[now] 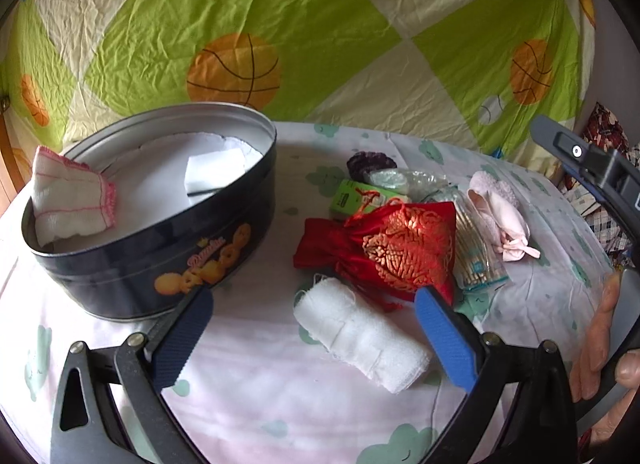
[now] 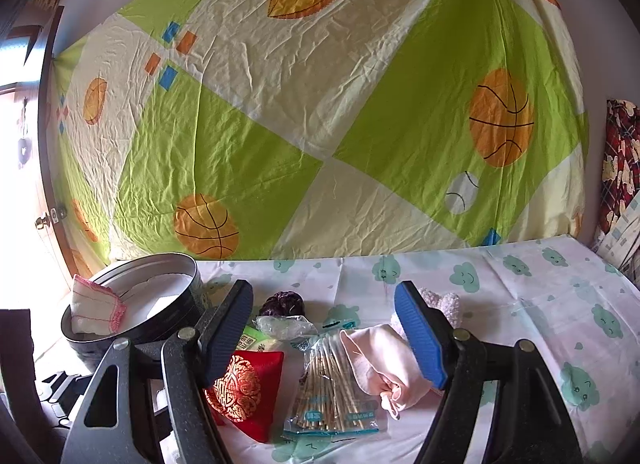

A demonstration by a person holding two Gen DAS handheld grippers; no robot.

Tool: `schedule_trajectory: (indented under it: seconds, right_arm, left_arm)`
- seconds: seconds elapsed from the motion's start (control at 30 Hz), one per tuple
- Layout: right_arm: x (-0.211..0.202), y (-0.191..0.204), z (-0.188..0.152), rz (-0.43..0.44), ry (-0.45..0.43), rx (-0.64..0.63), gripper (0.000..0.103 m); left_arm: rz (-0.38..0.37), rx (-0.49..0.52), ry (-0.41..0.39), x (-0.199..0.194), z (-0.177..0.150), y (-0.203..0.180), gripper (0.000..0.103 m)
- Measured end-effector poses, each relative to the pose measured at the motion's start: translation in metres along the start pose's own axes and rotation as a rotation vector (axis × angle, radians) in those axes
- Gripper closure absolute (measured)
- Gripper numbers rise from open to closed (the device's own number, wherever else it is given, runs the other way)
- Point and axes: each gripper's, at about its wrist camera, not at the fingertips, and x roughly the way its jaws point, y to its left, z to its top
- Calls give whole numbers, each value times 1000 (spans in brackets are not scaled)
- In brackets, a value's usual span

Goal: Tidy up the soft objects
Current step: 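Withdraw both tools from the tin toward the remaining table items, then grasp the white gauze roll with the left tool while the right tool grasps the red pouch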

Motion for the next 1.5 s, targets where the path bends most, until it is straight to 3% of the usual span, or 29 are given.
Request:
schedule_trajectory:
  seconds: [0.33, 0.5, 0.57, 0.63, 0.77, 0.97, 1.13, 1.5]
  right_arm:
    - [1, -2, -4, 34, 49, -42, 28]
    - [8, 2, -9, 54, 101, -49, 28]
    - [8, 5, -10, 51, 102, -66, 28]
    - [8, 7, -10, 47, 107, -77, 28]
    - [11, 5, -11, 44, 120, -67, 28]
    - [17, 0, -13, 66, 152, -29, 28]
    - [21, 4, -16, 93, 171, -49, 28]
    - [52, 45, -34, 207, 313, -199, 28]
  left_arm:
    - [3, -51, 142, 25, -9, -8, 8]
    - [-11, -45, 147, 27, -10, -11, 17]
    - [-31, -40, 141, 26, -10, -12, 35]
    - [-67, -38, 136, 24, -9, -12, 45]
    - [-103, -34, 135, 21, -9, -11, 58]
    - [-90, 32, 107, 7, -13, -9, 64]
    - [-95, 17, 88, -7, -17, 12, 64]
    - [-43, 42, -56, -59, -7, 51, 64]
